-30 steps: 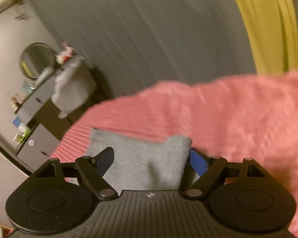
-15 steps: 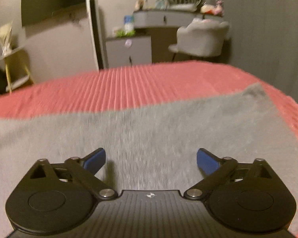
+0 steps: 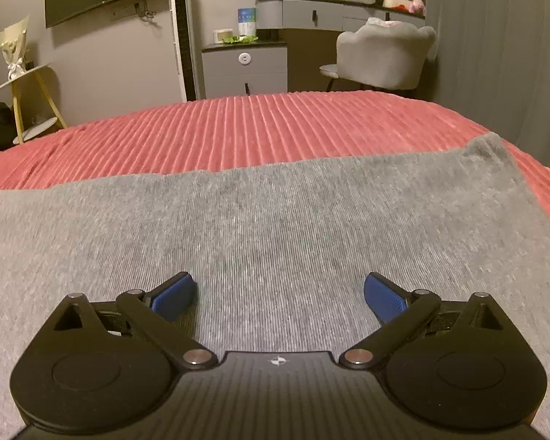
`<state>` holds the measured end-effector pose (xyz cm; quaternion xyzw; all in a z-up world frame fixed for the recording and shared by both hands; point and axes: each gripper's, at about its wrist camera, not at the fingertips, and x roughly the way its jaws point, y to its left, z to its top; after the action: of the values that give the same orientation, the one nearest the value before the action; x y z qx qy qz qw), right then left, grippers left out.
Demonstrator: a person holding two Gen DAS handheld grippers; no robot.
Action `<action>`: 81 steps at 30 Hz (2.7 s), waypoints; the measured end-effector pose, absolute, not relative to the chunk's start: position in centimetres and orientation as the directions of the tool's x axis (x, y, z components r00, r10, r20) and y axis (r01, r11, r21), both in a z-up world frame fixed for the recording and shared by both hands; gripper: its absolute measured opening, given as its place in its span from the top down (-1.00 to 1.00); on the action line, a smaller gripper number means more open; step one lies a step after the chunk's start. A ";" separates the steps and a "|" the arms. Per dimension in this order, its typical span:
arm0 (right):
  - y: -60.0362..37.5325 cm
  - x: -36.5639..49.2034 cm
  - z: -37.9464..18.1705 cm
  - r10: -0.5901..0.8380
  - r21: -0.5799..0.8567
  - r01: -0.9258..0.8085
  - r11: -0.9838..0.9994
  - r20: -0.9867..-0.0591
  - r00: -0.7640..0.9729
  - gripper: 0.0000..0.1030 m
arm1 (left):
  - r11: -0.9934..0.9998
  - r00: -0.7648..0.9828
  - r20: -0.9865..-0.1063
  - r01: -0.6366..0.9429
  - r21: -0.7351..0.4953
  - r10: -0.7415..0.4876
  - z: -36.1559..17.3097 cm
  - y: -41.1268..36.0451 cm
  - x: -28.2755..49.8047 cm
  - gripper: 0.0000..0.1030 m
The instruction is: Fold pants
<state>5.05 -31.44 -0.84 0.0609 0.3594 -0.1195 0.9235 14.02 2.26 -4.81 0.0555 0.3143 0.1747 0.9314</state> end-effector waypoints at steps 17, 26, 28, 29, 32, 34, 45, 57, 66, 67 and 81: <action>-35.7 0.5 0.5 -0.291 0.095 0.470 0.878 -0.674 0.679 -0.52 | 0.957 0.688 -0.707 -0.285 -0.055 0.165 -2.2 0.1 4.3 -1.00; -44.8 -9.9 1.3 -0.359 0.380 0.719 0.582 -0.674 0.646 0.76 | 0.989 0.728 -0.674 -0.043 0.138 0.126 -3.7 -5.8 3.5 -1.00; -45.4 -11.9 1.4 -0.387 0.392 0.749 0.533 -0.675 0.628 0.76 | 0.989 0.715 -0.686 -0.046 0.144 0.133 -4.1 -6.1 3.7 -1.00; -45.4 -12.6 1.4 -0.407 0.368 0.774 0.515 -0.690 0.599 0.62 | 0.989 0.712 -0.689 -0.053 0.139 0.136 -4.3 -6.1 3.7 -1.00; -46.1 -14.8 0.9 -0.388 0.429 0.799 0.421 -0.711 0.586 0.56 | 0.993 0.703 -0.701 -0.070 0.098 0.119 -4.4 -5.6 3.9 -1.00; -47.1 -16.3 0.6 -0.340 0.576 0.750 0.325 -0.669 0.661 0.56 | 0.994 0.701 -0.704 -0.090 0.065 0.110 -4.1 -4.9 3.8 -1.00; -49.8 -15.4 -1.1 -0.282 0.712 0.684 0.159 -0.631 0.723 -0.21 | 0.990 0.692 -0.715 -0.139 0.010 0.104 -4.1 -4.2 3.9 -1.00; -50.4 -14.6 0.7 -0.304 0.631 0.705 0.323 -0.637 0.709 0.67 | 0.991 0.694 -0.708 -0.121 0.060 0.128 -4.5 -4.7 4.2 -1.00; -51.2 -13.2 0.8 -0.250 0.640 0.683 0.352 -0.639 0.728 0.23 | 0.990 0.694 -0.707 -0.121 0.069 0.134 -4.5 -4.8 4.3 -1.00; -51.1 -13.0 0.7 -0.250 0.634 0.684 0.361 -0.640 0.726 0.35 | 0.990 0.694 -0.707 -0.124 0.067 0.135 -4.4 -4.7 4.2 -1.00; -47.2 -10.0 7.0 -0.351 0.378 0.689 0.619 -0.651 0.673 0.74 | 0.970 0.720 -0.658 -0.231 0.075 0.222 0.9 -0.6 0.3 -1.00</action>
<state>-9.97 -47.25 6.96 0.3145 0.2682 -0.3028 0.8588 0.27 -0.58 0.95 -0.0064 0.3537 0.1222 0.9273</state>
